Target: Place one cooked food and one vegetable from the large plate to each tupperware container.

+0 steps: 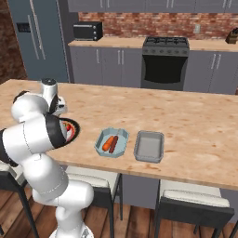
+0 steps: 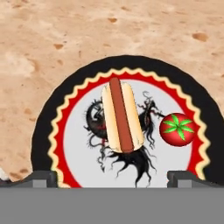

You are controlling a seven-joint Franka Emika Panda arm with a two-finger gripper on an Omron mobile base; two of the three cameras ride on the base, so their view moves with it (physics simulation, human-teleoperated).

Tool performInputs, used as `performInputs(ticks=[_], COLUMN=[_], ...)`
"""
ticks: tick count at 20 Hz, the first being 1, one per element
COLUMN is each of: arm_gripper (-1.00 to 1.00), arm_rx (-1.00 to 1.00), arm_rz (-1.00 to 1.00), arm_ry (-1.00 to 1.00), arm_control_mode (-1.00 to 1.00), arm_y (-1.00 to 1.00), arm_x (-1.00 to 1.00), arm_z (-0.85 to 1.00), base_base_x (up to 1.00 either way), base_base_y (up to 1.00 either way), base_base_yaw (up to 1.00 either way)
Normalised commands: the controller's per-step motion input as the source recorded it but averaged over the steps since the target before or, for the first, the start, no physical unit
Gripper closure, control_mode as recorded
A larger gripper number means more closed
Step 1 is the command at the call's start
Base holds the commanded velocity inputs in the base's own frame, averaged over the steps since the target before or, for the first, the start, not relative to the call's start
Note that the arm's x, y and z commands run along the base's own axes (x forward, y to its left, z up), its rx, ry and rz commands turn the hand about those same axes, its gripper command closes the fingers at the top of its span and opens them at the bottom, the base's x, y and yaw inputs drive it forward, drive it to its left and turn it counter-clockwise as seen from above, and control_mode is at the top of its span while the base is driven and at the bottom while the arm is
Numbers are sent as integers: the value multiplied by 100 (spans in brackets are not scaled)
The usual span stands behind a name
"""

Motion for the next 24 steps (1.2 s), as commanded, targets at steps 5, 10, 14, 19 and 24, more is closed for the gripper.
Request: performInputs(ticks=[5,10,14,19,24], arm_gripper=[-100,-100,-100,-100,-100], arm_rx=[-8,-12,-15,-9,-2], arm_rz=[1,0,0,0,0], arm_ry=[0,0,5,0,0], arm_control_mode=[-100,-100,-100,-100,-100], arm_y=[58,8,1,0,0], arm_x=[11,32,14,3,0], arm_z=[-20,-35,-22,-17,-13], base_base_x=[0,0,0,0,0], base_base_y=[0,0,0,0,0], base_base_yaw=[0,0,0,0,0])
